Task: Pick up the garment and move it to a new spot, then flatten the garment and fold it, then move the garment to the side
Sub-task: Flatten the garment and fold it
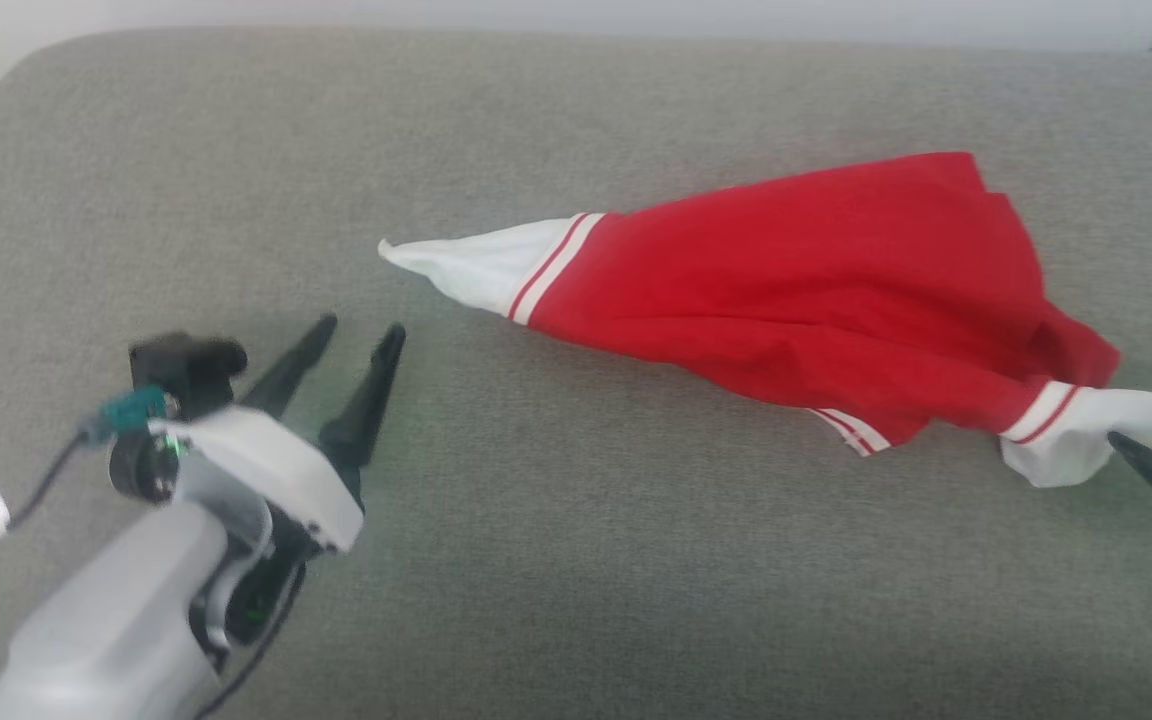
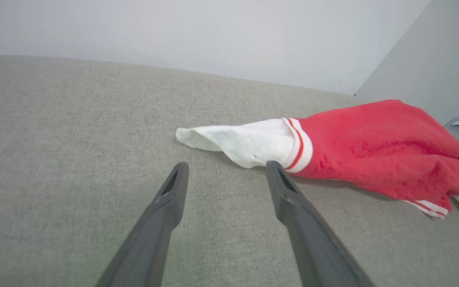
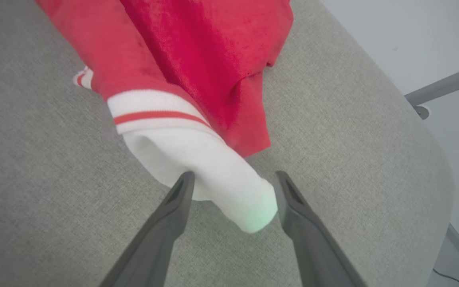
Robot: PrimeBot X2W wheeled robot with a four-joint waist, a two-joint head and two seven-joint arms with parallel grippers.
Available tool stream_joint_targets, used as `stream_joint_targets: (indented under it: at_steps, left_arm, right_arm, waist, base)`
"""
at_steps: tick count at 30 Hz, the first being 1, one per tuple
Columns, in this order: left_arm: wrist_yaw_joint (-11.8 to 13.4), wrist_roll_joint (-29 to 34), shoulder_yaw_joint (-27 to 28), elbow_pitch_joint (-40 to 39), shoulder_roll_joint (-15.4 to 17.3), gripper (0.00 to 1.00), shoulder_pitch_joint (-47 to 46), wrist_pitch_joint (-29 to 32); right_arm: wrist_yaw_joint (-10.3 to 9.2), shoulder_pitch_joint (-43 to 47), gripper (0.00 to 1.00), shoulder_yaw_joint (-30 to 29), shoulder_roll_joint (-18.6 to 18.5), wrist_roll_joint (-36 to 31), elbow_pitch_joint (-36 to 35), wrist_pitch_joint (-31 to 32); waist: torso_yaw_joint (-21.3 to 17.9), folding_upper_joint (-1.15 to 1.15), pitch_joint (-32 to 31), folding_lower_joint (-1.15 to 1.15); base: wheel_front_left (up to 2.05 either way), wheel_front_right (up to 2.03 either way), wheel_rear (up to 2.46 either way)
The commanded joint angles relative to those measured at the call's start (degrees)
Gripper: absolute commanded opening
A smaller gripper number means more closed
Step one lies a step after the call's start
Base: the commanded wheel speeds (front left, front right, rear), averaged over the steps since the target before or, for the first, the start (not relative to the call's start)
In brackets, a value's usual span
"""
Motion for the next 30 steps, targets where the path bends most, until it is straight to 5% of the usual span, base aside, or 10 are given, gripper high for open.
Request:
stream_joint_targets:
  at_steps: [1, 5, 6, 7, 9, 14, 20, 30]
  left_arm:
    - [0.54, 2.56, 3.01, -2.26, -0.68, 1.0, 3.33, -0.24]
    - [0.5, 5.2, 6.34, -5.04, -1.67, 1.0, 6.94, -0.25]
    - [0.51, 5.8, 7.43, -5.66, -1.87, 1.0, 7.87, -0.25]
    - [0.38, 6.13, 8.48, -6.17, -2.01, 1.0, 8.55, -0.25]
    - [-0.02, 7.12, 10.0, -6.77, -2.32, 1.0, 9.85, -0.26]
    - [-0.51, 8.89, 13.16, -7.1, -2.39, 1.0, 11.88, -0.26]
    - [-1.23, 10.11, 15.54, -7.65, -2.91, 1.0, 12.56, -0.26]
    - [-2.43, 11.71, 17.03, -7.27, -3.96, 1.0, 13.37, -0.27]
  right_arm:
    - [0.01, -1.88, 1.0, 1.52, -0.86, 0.4, -0.15, 1.1]
    - [0.01, -3.58, 1.0, 4.47, -1.42, -0.18, 0.91, 2.13]
    - [0.01, -4.11, 0.91, 5.45, -1.22, 0.01, 1.39, 2.37]
    - [0.01, -4.5, 0.49, 6.49, -1.08, 0.31, 1.82, 2.67]
    - [0.01, -5.02, 0.0, 8.66, -0.96, 0.65, 2.66, 3.12]
    - [0.0, -5.66, 0.0, 10.25, -2.4, 0.75, 4.68, 2.03]
    - [0.0, -7.03, 0.0, 5.43, -4.59, -4.2, 9.36, -3.04]
    - [0.0, 1.17, 0.0, 3.47, -1.01, -6.18, 15.84, -7.18]
  waist:
    - [1.3, 0.0, 1.12, 0.0]
    - [2.13, 0.0, 1.94, 0.0]
    - [2.28, 0.0, 2.18, 0.0]
    - [2.38, 0.0, 2.49, 0.0]
    - [2.45, 0.0, 2.74, 0.0]
    - [1.09, 0.0, 3.09, 0.0]
    - [-1.11, 0.0, 3.13, 0.0]
    - [-2.12, 0.0, 3.66, 0.0]
  base:
    - [0.0, 0.0, 0.0]
    - [0.0, 0.0, 0.0]
    - [0.0, 0.0, 0.0]
    - [0.0, 0.0, 0.0]
    - [0.0, 0.0, 0.0]
    - [0.0, 0.0, 0.0]
    - [0.0, 0.0, 0.0]
    - [0.0, 0.0, 0.0]
